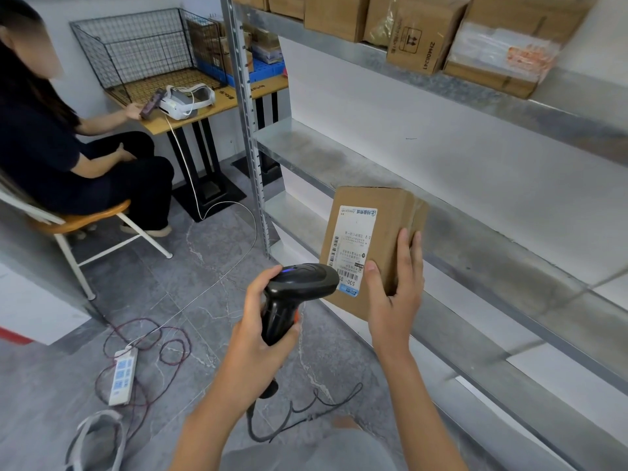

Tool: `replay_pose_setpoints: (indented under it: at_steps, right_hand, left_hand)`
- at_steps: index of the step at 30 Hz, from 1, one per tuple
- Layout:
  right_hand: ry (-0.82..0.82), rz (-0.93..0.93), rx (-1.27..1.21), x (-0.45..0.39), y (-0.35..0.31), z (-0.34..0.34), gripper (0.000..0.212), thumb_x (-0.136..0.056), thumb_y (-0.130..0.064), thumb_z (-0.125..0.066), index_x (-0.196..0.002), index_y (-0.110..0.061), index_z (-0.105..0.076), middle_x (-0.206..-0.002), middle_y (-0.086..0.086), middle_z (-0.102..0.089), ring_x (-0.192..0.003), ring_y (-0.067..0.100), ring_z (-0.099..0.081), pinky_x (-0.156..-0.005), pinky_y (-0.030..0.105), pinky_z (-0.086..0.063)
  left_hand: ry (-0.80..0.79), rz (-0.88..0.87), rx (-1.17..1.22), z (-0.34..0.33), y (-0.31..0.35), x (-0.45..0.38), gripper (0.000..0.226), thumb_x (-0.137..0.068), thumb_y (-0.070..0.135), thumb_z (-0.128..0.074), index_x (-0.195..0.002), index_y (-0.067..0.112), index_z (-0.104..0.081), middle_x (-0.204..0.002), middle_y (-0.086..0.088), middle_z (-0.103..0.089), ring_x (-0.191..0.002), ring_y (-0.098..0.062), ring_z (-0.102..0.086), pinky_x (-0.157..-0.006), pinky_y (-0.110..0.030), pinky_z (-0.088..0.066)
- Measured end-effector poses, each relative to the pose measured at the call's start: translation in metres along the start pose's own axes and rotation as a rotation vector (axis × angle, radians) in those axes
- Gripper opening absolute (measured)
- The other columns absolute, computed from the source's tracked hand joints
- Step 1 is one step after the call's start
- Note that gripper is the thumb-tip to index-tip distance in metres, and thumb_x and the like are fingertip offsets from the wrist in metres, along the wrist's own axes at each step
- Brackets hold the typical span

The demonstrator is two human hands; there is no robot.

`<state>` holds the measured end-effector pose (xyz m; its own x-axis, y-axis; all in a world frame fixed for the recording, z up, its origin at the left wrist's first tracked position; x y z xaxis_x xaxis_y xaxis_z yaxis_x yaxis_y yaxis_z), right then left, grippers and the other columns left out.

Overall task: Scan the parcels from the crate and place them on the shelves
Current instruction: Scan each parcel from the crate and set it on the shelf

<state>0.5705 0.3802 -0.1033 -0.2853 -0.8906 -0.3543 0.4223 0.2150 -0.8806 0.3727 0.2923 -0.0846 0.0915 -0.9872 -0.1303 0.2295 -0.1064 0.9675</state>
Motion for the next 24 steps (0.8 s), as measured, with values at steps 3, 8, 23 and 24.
replay_pose_setpoints:
  at_steps: [3, 8, 23, 24]
  right_hand:
    - [0.0, -0.002, -0.009, -0.001, 0.0, 0.0, 0.069, -0.093, -0.038, -0.057, -0.154, -0.044, -0.025, -0.165, -0.019, -0.014, -0.133, -0.019, -0.019, -0.102, 0.011, -0.024]
    - [-0.011, 0.006, -0.004, -0.001, -0.001, 0.0, 0.068, -0.094, -0.037, -0.057, -0.151, -0.051, -0.022, -0.166, -0.018, -0.014, -0.132, -0.019, -0.019, -0.102, 0.011, -0.023]
    - [0.086, -0.119, 0.033, 0.026, 0.025, 0.045, 0.069, -0.09, -0.043, -0.056, -0.152, -0.052, -0.024, -0.164, -0.026, -0.013, -0.135, -0.021, -0.017, -0.1, 0.002, -0.021]
    - [0.106, -0.134, 0.036, 0.027, 0.028, 0.052, 0.069, -0.091, -0.041, -0.057, -0.152, -0.05, -0.026, -0.164, -0.026, -0.014, -0.135, -0.021, -0.017, -0.1, 0.0, -0.02]
  left_hand:
    - [-0.001, -0.002, 0.004, -0.002, 0.001, 0.0, 0.097, -0.092, -0.011, -0.065, -0.123, 0.076, -0.036, -0.097, 0.015, -0.068, -0.062, -0.004, -0.063, -0.055, -0.019, -0.05]
    - [0.002, -0.004, 0.001, -0.003, 0.003, 0.0, 0.095, -0.093, -0.008, -0.066, -0.125, 0.075, -0.034, -0.097, 0.017, -0.068, -0.063, -0.005, -0.064, -0.055, -0.02, -0.051]
    - [-0.104, 0.048, -0.032, -0.022, -0.014, -0.002, 0.096, -0.09, -0.009, -0.067, -0.13, 0.071, -0.033, -0.099, 0.011, -0.068, -0.06, -0.015, -0.064, -0.054, -0.03, -0.056]
    - [-0.117, 0.044, -0.03, -0.027, -0.014, -0.004, 0.095, -0.091, -0.009, -0.067, -0.131, 0.07, -0.033, -0.099, 0.012, -0.069, -0.061, -0.015, -0.065, -0.055, -0.03, -0.056]
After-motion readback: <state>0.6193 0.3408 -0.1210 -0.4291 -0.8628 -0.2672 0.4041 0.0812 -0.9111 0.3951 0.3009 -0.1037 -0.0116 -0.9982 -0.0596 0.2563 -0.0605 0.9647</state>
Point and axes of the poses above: each hand's wrist, its own x-axis away from the middle knuckle, its own z-axis out of the back of the hand, y = z × x, the point moved 4 cm from there along -x, towards the middle knuckle
